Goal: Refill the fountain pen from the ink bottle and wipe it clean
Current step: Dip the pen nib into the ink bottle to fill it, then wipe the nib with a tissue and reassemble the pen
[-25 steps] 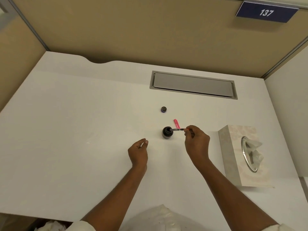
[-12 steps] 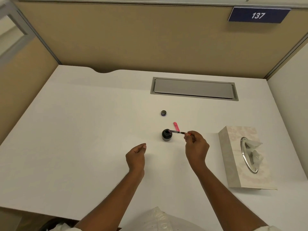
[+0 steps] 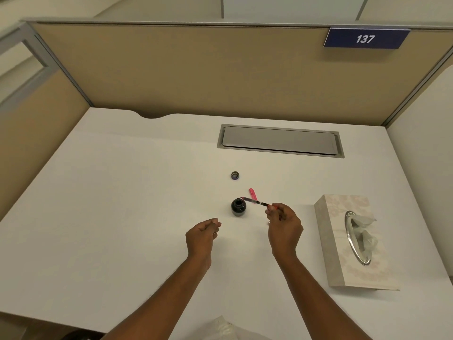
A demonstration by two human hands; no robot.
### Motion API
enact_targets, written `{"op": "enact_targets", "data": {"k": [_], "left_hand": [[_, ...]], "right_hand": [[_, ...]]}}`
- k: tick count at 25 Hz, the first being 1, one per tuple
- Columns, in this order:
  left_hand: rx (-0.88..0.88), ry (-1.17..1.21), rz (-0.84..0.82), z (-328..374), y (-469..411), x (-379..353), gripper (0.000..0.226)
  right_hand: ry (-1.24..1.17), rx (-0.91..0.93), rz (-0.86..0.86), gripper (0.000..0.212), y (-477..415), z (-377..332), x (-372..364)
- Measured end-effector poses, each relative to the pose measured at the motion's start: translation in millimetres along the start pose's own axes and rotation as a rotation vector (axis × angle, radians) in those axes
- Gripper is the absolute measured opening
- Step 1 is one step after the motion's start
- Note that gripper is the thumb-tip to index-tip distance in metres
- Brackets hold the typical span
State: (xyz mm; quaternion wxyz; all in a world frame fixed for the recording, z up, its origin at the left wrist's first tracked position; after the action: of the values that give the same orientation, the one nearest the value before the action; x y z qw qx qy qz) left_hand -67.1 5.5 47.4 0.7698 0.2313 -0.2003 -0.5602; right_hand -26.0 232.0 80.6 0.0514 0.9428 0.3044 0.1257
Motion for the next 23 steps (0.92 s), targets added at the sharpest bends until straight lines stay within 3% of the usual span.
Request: {"op": "enact_targets", "data": {"k": [2,7,10,14,23], "left_hand": [[0.024,-0.002,-0.001,0,2,-2,0.004],[0.052,-0.042,-0.059,3,11,-16,0.005],[0.052,-0.076,-0.107,6,19,-31,0.006],[0.075,-0.066,-0.182,10,31,-54,0.008],[0.115,0.22,-0.415,36,67,-92,0.014]], "right_hand": [[-0.039,-0.085,0.009,0.006,2,5,0],[-0.432,-0.593,0.038,0.014,15,26,-2],[-0.549,-0.737,0.039,0.011,25,28,2],[-0.62,-0.759,0.02,0.008,31,16,15],[-0.702,-0.641,-0.071,0.009,43,-22,36]]}}
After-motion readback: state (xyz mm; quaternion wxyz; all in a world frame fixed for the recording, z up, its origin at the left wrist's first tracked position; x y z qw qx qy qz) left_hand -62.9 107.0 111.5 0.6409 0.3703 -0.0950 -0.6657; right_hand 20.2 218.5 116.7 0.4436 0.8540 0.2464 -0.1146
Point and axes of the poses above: each hand's wrist, its own y-axis away from the middle knuckle, its own x-axis out of the back of the hand, z = x × y, the point moved 6 cm from there along -y, towards the middle knuckle, and after that the axes turned 4 degrees about z, right-handed, at the moved point
